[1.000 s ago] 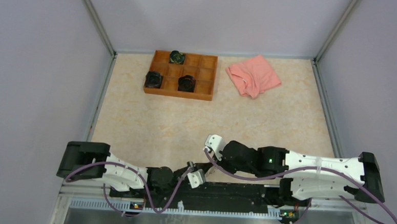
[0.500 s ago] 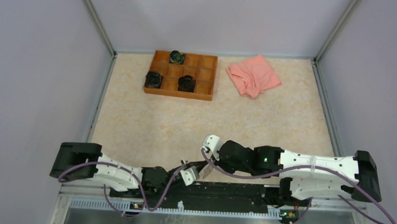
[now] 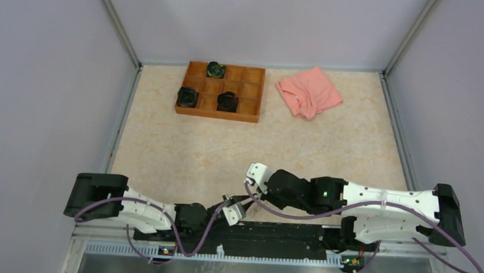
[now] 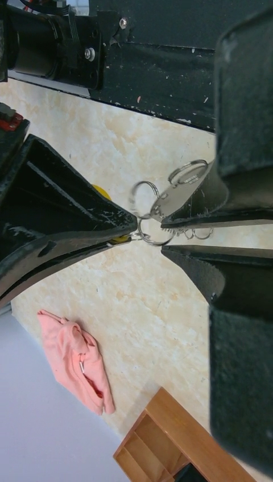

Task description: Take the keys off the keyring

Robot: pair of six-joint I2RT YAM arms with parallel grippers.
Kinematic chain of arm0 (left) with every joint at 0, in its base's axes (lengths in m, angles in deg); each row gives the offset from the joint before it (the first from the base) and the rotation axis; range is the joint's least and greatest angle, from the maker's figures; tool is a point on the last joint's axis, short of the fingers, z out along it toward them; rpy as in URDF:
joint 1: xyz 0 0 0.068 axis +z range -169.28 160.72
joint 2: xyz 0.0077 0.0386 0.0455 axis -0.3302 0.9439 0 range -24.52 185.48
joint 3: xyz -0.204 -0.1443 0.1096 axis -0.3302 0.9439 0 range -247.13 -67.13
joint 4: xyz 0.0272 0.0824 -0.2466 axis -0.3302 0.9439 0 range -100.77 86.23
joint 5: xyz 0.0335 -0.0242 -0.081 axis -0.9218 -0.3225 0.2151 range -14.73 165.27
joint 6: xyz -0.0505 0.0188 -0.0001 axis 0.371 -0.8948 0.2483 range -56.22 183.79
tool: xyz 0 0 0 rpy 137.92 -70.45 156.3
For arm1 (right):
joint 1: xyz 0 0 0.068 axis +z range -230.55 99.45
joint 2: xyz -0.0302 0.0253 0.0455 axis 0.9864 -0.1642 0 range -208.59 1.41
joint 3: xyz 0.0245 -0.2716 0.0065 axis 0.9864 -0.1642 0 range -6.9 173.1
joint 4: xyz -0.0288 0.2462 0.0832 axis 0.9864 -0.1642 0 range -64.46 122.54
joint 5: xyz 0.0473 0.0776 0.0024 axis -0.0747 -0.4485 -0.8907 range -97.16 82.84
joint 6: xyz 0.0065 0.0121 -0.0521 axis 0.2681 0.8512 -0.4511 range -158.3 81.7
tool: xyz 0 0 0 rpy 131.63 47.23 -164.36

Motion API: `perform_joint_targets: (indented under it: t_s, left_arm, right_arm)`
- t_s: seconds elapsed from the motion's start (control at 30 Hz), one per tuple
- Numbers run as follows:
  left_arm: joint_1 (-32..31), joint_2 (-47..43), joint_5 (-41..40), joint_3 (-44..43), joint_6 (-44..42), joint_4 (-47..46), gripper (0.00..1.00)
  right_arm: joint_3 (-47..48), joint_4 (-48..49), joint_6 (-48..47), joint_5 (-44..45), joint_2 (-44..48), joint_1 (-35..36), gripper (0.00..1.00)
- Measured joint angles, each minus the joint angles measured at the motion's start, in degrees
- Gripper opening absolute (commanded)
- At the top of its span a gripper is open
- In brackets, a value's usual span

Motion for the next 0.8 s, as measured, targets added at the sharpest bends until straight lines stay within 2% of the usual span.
perform_joint_targets:
  t_s: [0.53, 0.8]
  left_arm:
    - [0.0, -0.3, -1.0, 0.0, -0.6, 0.6, 0.32]
    - [0.0, -2.2, -1.0, -0.2, -1.7, 1.6, 0.35]
  right_arm:
    - [1.2, 0.8, -6.9, 1.1, 0.2, 1.8, 0.0]
    - [1.2, 2.3, -12.0, 4.8, 0.3, 6.1, 0.0]
